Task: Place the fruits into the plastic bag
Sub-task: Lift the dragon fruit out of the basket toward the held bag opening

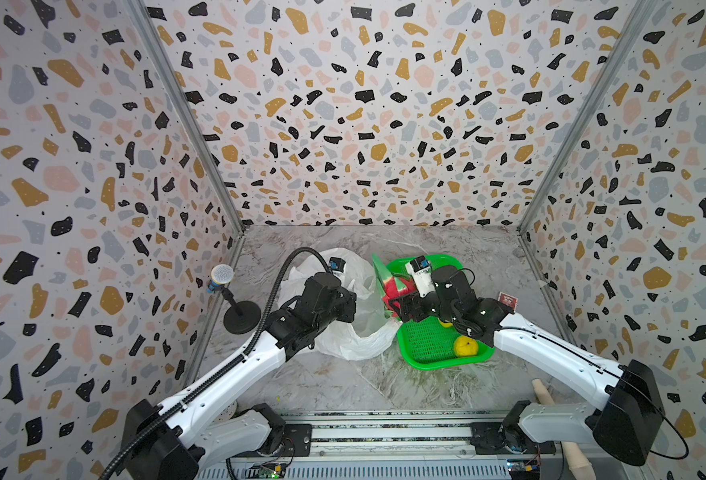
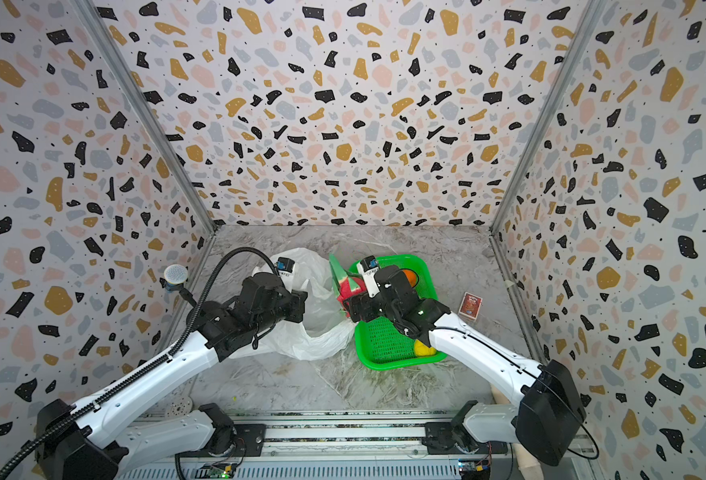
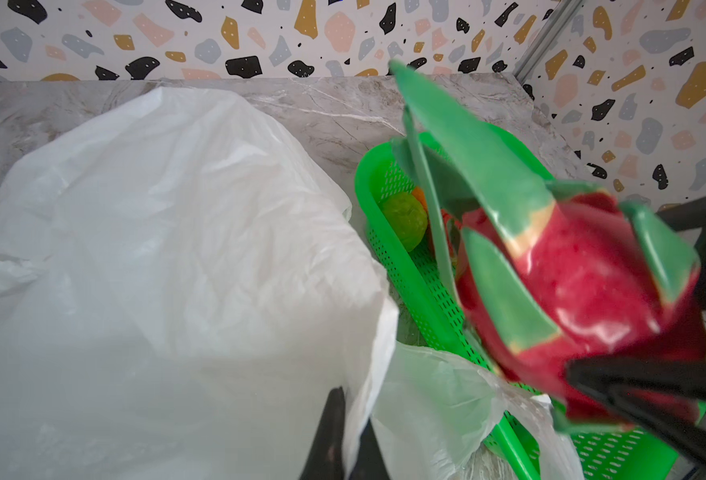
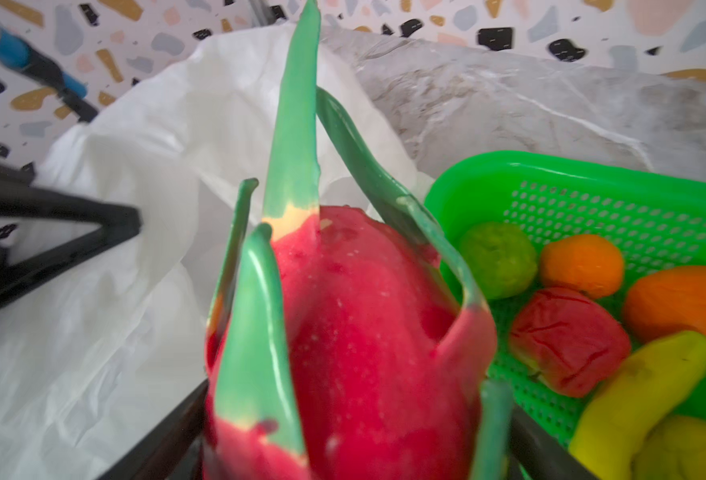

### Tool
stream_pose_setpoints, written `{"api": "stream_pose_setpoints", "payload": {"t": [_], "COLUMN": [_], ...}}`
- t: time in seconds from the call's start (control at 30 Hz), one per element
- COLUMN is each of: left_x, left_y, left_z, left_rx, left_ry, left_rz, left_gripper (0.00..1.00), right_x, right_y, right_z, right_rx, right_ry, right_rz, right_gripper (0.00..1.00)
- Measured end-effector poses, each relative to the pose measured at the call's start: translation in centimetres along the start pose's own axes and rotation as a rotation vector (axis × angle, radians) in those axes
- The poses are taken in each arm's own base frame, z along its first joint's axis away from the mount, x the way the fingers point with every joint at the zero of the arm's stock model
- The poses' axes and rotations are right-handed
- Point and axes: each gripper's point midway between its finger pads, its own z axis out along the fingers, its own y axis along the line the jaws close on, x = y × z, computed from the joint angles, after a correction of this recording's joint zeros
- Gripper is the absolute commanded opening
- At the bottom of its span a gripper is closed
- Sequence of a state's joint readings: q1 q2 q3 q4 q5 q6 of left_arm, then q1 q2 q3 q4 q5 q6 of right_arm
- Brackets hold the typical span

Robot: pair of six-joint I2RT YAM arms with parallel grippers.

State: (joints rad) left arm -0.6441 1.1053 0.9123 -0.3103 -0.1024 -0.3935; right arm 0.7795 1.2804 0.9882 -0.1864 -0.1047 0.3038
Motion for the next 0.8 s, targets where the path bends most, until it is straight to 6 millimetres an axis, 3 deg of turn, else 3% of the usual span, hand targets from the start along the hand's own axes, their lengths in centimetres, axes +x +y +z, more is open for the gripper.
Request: {"api": "stream_pose_setpoints", "payload": {"t": [0.17, 0.27, 0.8], "left_x": [-0.2, -0.2, -0.8], "left_y": [0.1, 0.2, -0.7], "left_z": [0.0, 0.0, 0.3], "left_rx": [-0.008, -0.012, 0.023], "left_ry": [-0.011, -0.010, 0.001], "left_rz": [-0.034, -0.038, -0.005], "left_gripper": [0.00, 0.00, 0.00], "right_x": [2.7, 3.9, 6.8], "right_y": [3.4, 4.3, 4.5], "right_z": [-0.4, -0.7, -1.0], "right_rx": [-0.132, -0.169, -0.211], "right_ry": [0.073, 0.114, 0.215], "right_rz": [-0.050, -0.073, -0.094], "right_gripper": [0.00, 0.00, 0.00]}}
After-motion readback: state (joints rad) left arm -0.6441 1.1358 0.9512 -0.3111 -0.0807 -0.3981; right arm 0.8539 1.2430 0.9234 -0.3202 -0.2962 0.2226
